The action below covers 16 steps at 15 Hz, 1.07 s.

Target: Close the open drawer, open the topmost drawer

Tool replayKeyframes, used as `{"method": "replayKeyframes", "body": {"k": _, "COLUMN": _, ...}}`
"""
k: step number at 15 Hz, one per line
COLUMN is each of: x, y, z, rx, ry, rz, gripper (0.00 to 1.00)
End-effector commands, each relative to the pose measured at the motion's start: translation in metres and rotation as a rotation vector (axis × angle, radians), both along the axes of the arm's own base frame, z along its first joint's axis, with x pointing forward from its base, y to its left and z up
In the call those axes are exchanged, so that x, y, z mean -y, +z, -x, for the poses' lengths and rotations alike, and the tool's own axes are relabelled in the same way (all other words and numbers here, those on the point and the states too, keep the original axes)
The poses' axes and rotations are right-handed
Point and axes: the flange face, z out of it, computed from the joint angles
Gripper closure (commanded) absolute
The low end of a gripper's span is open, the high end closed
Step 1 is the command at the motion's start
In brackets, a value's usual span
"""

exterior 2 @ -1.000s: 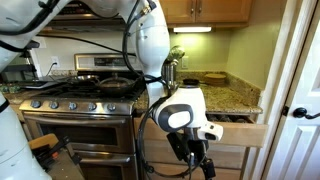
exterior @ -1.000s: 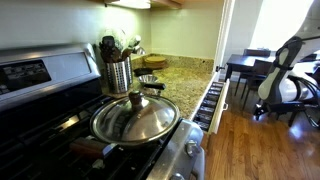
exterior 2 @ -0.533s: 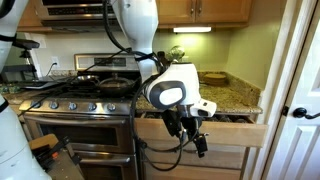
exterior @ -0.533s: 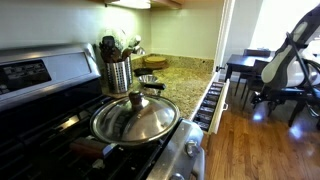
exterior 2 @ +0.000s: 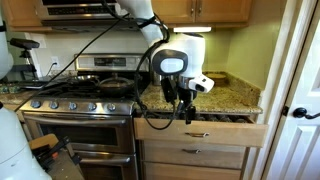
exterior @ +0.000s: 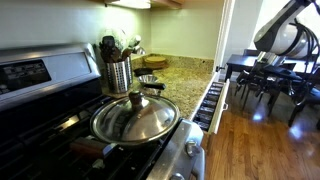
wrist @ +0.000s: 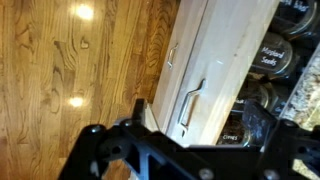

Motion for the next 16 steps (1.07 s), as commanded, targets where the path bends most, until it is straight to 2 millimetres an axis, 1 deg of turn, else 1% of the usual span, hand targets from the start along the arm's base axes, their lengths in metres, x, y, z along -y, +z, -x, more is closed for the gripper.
{"method": "replayKeyframes", "body": {"k": 1, "x": 0.002, "y": 0.007, "z": -0.019, "rx": -0.009, "ry": -0.012, "rz": -0.075, "gripper": 0.0}}
{"method": "replayKeyframes", "body": {"k": 5, "x": 0.002, "y": -0.004, "z": -0.045, "rx": -0.048, "ry": -0.014, "rz": -0.101, "gripper": 0.0}}
{"method": "replayKeyframes", "body": {"k": 11, "x": -0.024, "y": -0.05, "z": -0.09, "rx": -0.081, "ry": -0.001, "rz": -0.1, "gripper": 0.0}}
{"method": "replayKeyframes", "body": {"k": 13, "x": -0.029, "y": -0.063, "z": -0.1, "rx": -0.103, "ry": -0.008, "rz": -0.101, "gripper": 0.0}}
{"method": "replayKeyframes", "body": {"k": 16, "x": -0.03, "y": -0.079, "z": -0.107, "rx": -0.124, "ry": -0.046, "rz": -0.088, "gripper": 0.0}}
